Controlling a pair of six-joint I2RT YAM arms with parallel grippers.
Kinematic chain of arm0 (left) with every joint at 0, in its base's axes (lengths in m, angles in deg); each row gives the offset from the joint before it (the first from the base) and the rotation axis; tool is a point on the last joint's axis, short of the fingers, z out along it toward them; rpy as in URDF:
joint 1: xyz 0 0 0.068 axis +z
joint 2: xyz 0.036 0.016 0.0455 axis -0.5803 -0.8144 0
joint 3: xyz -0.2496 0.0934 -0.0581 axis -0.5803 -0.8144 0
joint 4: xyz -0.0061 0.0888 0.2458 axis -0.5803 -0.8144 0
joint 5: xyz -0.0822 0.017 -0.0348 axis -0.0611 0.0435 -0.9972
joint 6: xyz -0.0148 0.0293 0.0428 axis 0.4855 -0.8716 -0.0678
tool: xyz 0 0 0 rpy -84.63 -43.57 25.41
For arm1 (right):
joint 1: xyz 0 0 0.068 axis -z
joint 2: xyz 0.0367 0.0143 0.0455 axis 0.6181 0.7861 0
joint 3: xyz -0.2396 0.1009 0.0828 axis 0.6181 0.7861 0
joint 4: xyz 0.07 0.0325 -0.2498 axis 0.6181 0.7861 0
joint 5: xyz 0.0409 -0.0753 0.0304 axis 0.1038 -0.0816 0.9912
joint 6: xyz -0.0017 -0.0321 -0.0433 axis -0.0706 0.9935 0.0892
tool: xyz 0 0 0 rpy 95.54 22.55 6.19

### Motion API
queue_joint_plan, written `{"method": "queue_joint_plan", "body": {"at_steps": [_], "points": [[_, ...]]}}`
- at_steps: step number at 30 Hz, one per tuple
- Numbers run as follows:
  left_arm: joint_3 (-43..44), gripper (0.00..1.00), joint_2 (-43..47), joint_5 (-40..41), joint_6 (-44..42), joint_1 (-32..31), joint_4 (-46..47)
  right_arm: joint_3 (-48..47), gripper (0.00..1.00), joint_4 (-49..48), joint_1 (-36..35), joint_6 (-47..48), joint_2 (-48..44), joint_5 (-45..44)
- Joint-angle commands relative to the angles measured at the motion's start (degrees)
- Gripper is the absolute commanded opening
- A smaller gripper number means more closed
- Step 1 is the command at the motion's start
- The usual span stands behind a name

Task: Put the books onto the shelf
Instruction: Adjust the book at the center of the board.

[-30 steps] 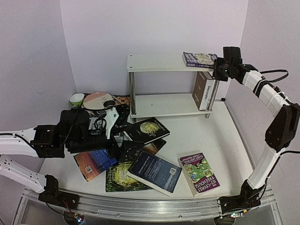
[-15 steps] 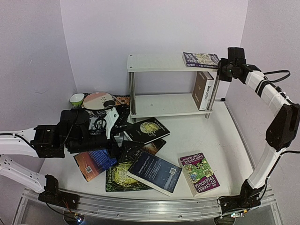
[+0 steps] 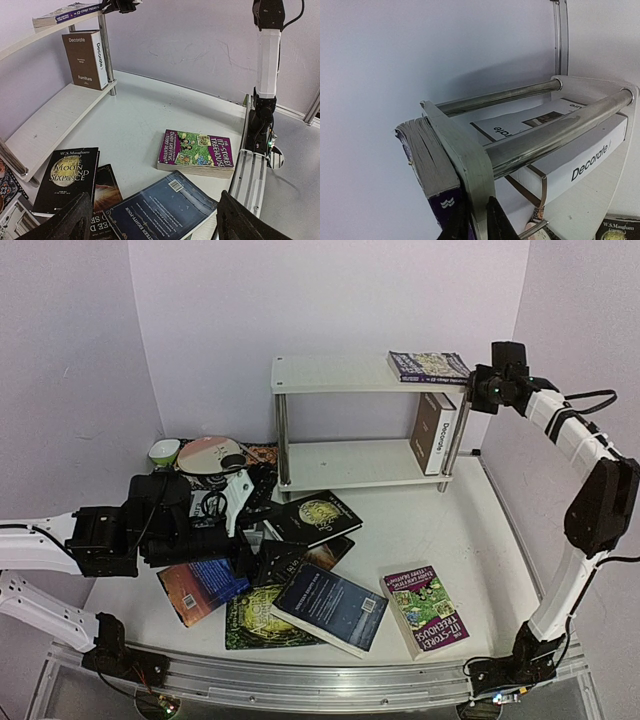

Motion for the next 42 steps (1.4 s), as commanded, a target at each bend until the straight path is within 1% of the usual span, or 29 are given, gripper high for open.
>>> {"method": "queue_joint_plan", "body": {"at_steps": [1, 5, 9, 14, 15, 16, 18, 22, 25, 28, 33, 38, 42], "points": [[1.45, 0.87, 0.02, 0.34, -0.38, 0.19, 0.45, 0.71, 0.33, -1.57, 0.5, 2.31, -2.91, -0.95], [1.27, 0.87, 0.28, 0.9, 0.24, 0.24, 0.13, 5.57, 0.41, -1.18, 0.49, 7.34, -7.95, -0.2], [0.18, 0.88, 0.55, 1.35, 1.46, 0.24, -0.16, 12.98, 0.5, 0.52, 0.48, 14.77, -14.5, 3.54], [-1.01, 0.9, 0.86, 2.42, 4.26, 0.22, -0.33, 25.88, 0.66, 3.39, 0.48, 26.94, -22.9, 13.79], [-1.07, 0.93, 1.08, 2.66, 5.12, 0.24, -0.54, 28.51, 0.69, 4.25, 0.48, 29.21, -24.5, 16.0], [-1.2, 0.98, 1.46, 3.28, 6.44, 0.17, -0.81, 31.09, 0.73, 4.5, 0.46, 32.13, -25.94, 18.31], [-2.21, 1.0, 2.35, 5.79, 11.09, 0.21, -0.92, 35.77, 0.83, 5.99, 0.5, 37.78, -28.44, 23.12], [-4.11, 1.0, 3.06, 6.62, 15.64, 0.2, -0.89, 39.78, 0.97, 13.94, 0.45, 48.8, -32.71, 31.31], [-3.88, 1.0, 1.52, 4.89, 15.89, 0.21, -0.96, 43.41, 0.98, 18.44, 0.45, 53.99, -35.22, 34.12], [-3.24, 1.0, -0.71, 4.15, 17.33, 0.19, -0.97, 46.92, 0.98, 19.57, 0.37, 56.61, -36.25, 36.33], [-0.79, 1.0, -4.74, 3.02, 22.68, 0.24, -1.58, 47.06, 0.98, 21.66, -1.43, 60.24, -33.63, 38.25], [-1.19, 1.0, -6.58, 0.93, 31.18, 0.2, -2.02, 45.09, 0.98, 27.6, -6.57, 64.75, -30.8, 34.59], [-1.75, 1.0, -9.31, -0.58, 36.82, 0.19, -1.91, 48.7, 0.98, 29.72, -10.92, 64.78, -31.07, 32.01]]}}
